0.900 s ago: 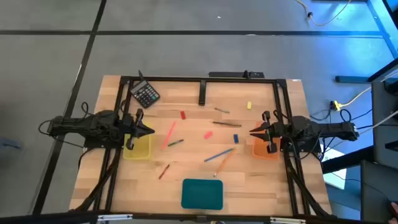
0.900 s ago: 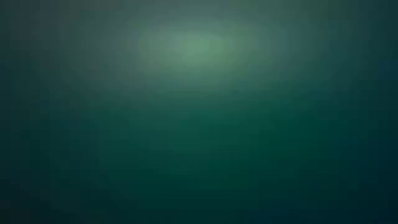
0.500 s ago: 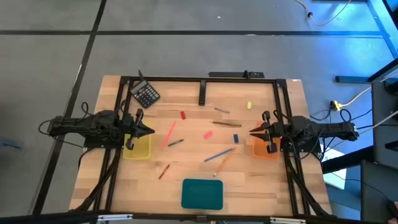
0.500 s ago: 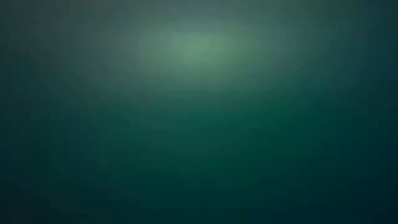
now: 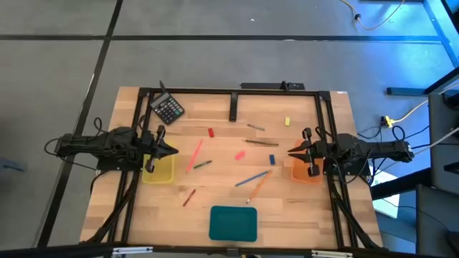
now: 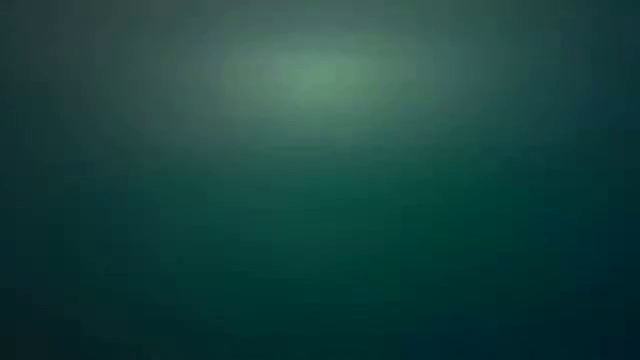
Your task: Sort crayons/erasers/pens/pencils in bins
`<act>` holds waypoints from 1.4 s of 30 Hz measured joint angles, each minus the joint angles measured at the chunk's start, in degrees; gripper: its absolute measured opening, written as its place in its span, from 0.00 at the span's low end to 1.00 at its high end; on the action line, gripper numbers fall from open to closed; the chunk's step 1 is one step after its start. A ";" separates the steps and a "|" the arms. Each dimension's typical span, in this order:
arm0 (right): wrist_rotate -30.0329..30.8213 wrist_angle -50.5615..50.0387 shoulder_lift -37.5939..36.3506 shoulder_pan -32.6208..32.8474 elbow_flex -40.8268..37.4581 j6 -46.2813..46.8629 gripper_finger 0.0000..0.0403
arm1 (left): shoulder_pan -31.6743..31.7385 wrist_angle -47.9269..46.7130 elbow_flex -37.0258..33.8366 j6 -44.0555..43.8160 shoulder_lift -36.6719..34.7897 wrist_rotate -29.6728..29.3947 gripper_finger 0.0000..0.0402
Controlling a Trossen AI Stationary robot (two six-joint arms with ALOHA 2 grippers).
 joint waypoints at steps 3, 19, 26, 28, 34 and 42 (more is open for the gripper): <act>-0.01 0.00 -0.01 -0.01 0.01 0.00 0.14 | -0.02 0.01 0.00 0.01 0.01 -0.01 0.00; 0.00 0.00 0.00 -0.01 0.01 0.00 0.14 | -0.01 0.00 -0.01 0.00 0.00 0.00 0.00; 0.00 0.00 -0.02 -0.01 0.01 -0.10 0.14 | -0.01 0.01 0.00 0.00 -0.02 -0.01 0.00; 0.06 0.03 0.00 -0.01 0.00 -3.50 0.14 | -0.02 0.01 -0.01 -0.01 0.00 -0.03 0.00; 0.08 0.02 0.00 -0.01 -0.01 -19.28 0.14 | -0.02 0.28 0.00 4.98 0.00 -6.02 0.00; 1.23 4.40 0.00 -0.04 0.01 -3.99 0.14 | -0.02 0.33 -0.01 7.49 -0.01 -8.16 0.00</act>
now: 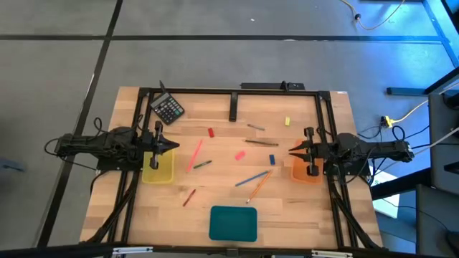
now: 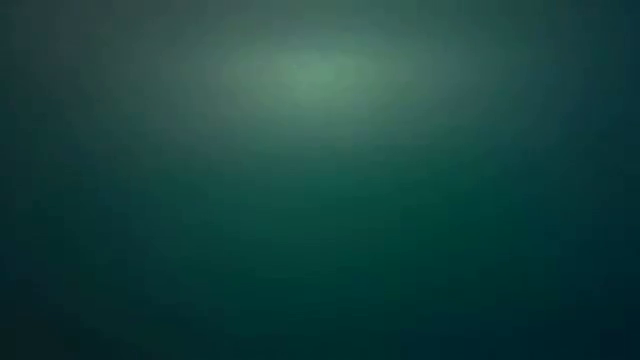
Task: Sort crayons/erasers/pens/pencils in bins
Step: Put the green eraser into the orange bin
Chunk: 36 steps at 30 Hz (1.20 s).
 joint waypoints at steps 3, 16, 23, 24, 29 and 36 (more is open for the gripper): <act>6.82 2.45 0.00 -0.27 0.00 13.70 0.14 | 0.00 0.44 -0.01 2.25 0.00 -1.76 0.00; 23.60 13.04 0.13 -0.33 0.00 20.41 0.14 | 0.63 19.89 0.06 19.83 -0.01 -19.62 0.00; 25.55 18.14 1.90 -0.42 -0.01 19.11 0.14 | 4.95 17.39 0.01 14.69 2.82 -23.52 0.00; 26.18 18.69 2.60 -0.70 -0.01 19.07 0.14 | 5.88 17.68 0.01 13.23 4.27 -22.51 0.00; 27.24 23.19 7.79 -3.66 -0.01 19.07 0.14 | 11.61 18.94 0.88 8.92 14.16 -17.47 0.00; 27.25 24.85 15.75 -7.52 0.00 21.57 0.14 | 17.79 27.41 4.16 8.50 27.10 -14.69 0.00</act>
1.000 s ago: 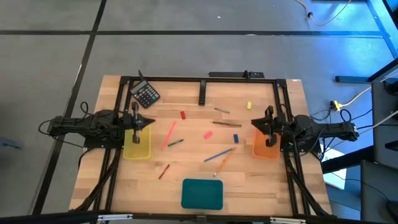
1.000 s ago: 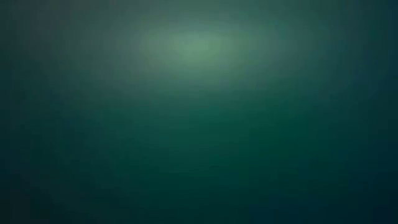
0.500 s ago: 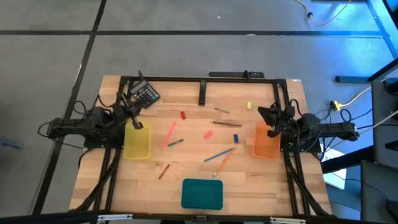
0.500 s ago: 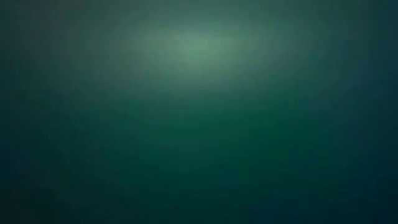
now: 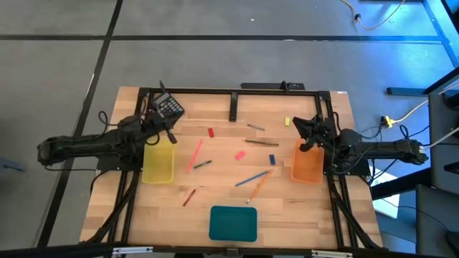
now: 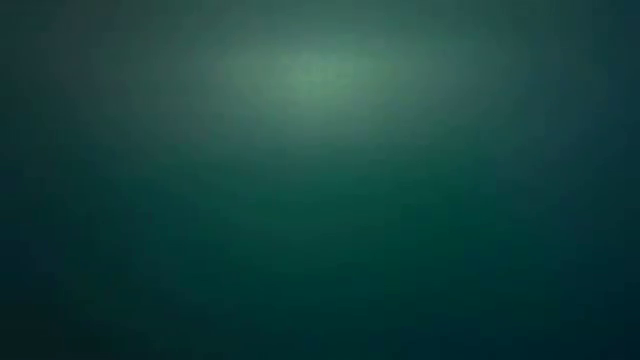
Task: Sort crayons/erasers/pens/pencils in bins
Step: Put the green eraser into the orange bin
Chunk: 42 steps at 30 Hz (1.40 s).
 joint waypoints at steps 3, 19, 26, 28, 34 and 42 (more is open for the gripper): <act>-0.42 0.75 2.29 -0.98 0.00 0.69 0.14 | 1.36 0.47 1.59 0.66 2.34 0.00 0.00; -3.52 7.35 6.03 -7.42 0.00 -9.08 0.36 | 3.31 17.70 1.94 2.41 13.92 2.02 0.00; -3.82 4.36 8.62 -14.43 3.28 -14.24 0.57 | 3.28 24.12 1.96 0.02 24.40 3.02 0.00; -6.23 0.78 10.67 -16.96 5.83 -14.73 0.60 | 3.28 24.00 2.46 -2.80 27.26 3.02 0.00; -11.52 -6.78 20.89 -23.51 12.64 -9.96 0.60 | 3.07 22.61 6.38 -9.02 35.67 3.03 0.06; -16.91 -35.35 37.60 -26.70 22.63 3.17 0.54 | 3.09 22.54 9.58 -6.87 43.72 2.97 0.15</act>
